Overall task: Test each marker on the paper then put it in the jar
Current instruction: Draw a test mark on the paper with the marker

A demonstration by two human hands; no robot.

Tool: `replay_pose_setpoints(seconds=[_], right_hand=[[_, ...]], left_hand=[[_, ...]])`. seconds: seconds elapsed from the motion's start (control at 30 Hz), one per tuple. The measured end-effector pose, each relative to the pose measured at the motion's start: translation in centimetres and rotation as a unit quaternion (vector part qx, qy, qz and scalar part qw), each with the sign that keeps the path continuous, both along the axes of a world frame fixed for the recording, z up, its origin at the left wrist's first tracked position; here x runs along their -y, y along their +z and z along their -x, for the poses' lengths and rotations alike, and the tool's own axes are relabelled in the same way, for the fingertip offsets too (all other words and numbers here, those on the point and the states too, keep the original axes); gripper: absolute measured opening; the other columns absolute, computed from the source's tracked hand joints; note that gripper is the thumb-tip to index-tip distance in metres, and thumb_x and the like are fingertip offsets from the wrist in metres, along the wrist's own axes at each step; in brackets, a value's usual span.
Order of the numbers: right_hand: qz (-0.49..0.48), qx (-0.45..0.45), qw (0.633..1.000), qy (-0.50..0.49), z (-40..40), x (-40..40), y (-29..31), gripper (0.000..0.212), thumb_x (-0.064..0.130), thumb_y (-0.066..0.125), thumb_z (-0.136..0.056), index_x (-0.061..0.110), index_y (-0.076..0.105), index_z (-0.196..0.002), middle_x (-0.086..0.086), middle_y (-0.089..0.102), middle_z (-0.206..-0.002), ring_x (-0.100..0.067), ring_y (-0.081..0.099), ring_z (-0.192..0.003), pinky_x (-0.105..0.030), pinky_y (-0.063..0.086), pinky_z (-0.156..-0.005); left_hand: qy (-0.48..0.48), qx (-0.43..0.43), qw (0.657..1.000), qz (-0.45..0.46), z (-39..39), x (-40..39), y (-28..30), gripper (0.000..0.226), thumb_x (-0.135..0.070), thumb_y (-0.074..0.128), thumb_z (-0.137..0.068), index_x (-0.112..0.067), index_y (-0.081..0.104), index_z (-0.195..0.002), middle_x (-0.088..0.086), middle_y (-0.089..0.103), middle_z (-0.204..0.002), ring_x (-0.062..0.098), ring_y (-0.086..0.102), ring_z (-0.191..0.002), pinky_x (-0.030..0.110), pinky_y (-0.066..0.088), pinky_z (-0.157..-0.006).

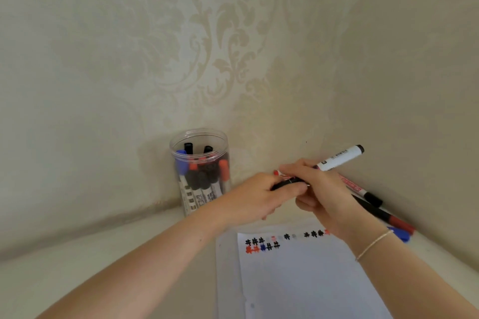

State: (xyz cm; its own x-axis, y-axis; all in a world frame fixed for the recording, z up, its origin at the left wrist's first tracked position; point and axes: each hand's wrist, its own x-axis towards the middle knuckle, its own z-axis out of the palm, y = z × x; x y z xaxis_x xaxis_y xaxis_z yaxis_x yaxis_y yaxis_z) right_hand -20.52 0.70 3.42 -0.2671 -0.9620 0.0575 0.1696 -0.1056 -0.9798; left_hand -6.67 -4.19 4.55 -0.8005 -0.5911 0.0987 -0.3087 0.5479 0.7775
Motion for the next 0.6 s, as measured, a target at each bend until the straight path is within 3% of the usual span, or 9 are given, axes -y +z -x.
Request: replay_pose_setpoints(seconds=[0.1, 0.17, 0.23, 0.33, 0.43, 0.53, 0.6], right_hand=[[-0.017, -0.041, 0.996, 0.075, 0.2, -1.0, 0.4, 0.021, 0.015, 0.065, -0.085, 0.005, 0.053, -0.072, -0.004, 0.036, -0.044, -0.018, 0.032, -0.037, -0.024, 0.023, -0.039], [-0.017, -0.053, 0.992, 0.109, 0.3, -1.3, 0.6, 0.017, 0.015, 0.060, -0.088, 0.002, 0.055, -0.078, -0.007, 0.036, -0.043, -0.028, 0.048, -0.047, -0.030, 0.027, -0.046], [-0.013, -0.039, 0.991, 0.128, 0.6, -1.5, 0.9, 0.020, 0.011, 0.056, -0.089, 0.001, 0.052, -0.072, -0.009, 0.035, -0.043, -0.035, 0.052, -0.053, -0.035, 0.033, -0.050], [-0.018, -0.050, 0.988, 0.145, 1.1, -1.2, 1.4, 0.028, 0.009, 0.056, -0.086, 0.005, 0.045, -0.060, -0.010, 0.039, -0.045, -0.026, 0.035, -0.041, -0.031, 0.036, -0.045], [-0.030, -0.080, 0.985, 0.151, 1.3, -1.1, 1.7, 0.030, 0.008, 0.054, -0.086, 0.004, 0.046, -0.057, -0.009, 0.042, -0.043, -0.018, 0.031, -0.035, -0.023, 0.026, -0.038], [-0.018, -0.035, 0.993, 0.115, 2.9, -1.4, 1.6, 0.026, 0.011, 0.053, -0.080, 0.002, 0.049, -0.057, -0.006, 0.036, -0.040, -0.014, 0.025, -0.033, -0.022, 0.020, -0.039], [-0.003, -0.010, 0.998, 0.060, 4.5, -1.5, 1.2, 0.016, 0.012, 0.054, -0.079, 0.000, 0.048, -0.069, -0.004, 0.034, -0.040, -0.013, 0.021, -0.033, -0.022, 0.021, -0.039]], left_hand=[[-0.011, 0.010, 0.999, 0.033, 0.0, 0.0, 0.0, 0.030, -0.045, 0.051, -0.094, -0.032, 0.060, -0.068, 0.000, 0.064, -0.061, 0.008, 0.062, -0.060, 0.026, 0.048, -0.073], [-0.044, -0.036, 0.998, -0.018, 0.1, -0.1, -0.2, 0.027, -0.037, 0.049, -0.098, -0.030, 0.064, -0.076, 0.008, 0.068, -0.072, 0.011, 0.068, -0.069, 0.024, 0.049, -0.080], [-0.066, -0.078, 0.991, -0.087, 0.1, -0.4, -0.5, 0.029, -0.029, 0.047, -0.100, -0.019, 0.064, -0.079, 0.012, 0.055, -0.061, 0.019, 0.068, -0.070, 0.028, 0.051, -0.085], [-0.086, -0.113, 0.971, -0.193, 0.3, -0.8, -1.1, 0.028, -0.029, 0.048, -0.097, -0.009, 0.061, -0.082, 0.001, 0.034, -0.052, 0.025, 0.059, -0.063, 0.039, 0.054, -0.090], [-0.114, -0.122, 0.938, -0.303, 0.1, -1.1, -1.4, 0.032, -0.037, 0.049, -0.091, -0.012, 0.059, -0.073, -0.005, 0.028, -0.047, 0.014, 0.052, -0.049, 0.040, 0.055, -0.087], [-0.115, -0.135, 0.907, -0.383, -1.3, -0.7, -2.1, 0.047, -0.040, 0.047, -0.095, -0.018, 0.038, -0.054, -0.006, 0.025, -0.046, 0.011, 0.043, -0.043, 0.033, 0.056, -0.076], [-0.080, -0.140, 0.918, -0.362, -2.4, -0.1, -3.0, 0.048, -0.043, 0.053, -0.092, -0.020, 0.038, -0.052, -0.004, 0.032, -0.047, 0.013, 0.048, -0.047, 0.027, 0.054, -0.065]])
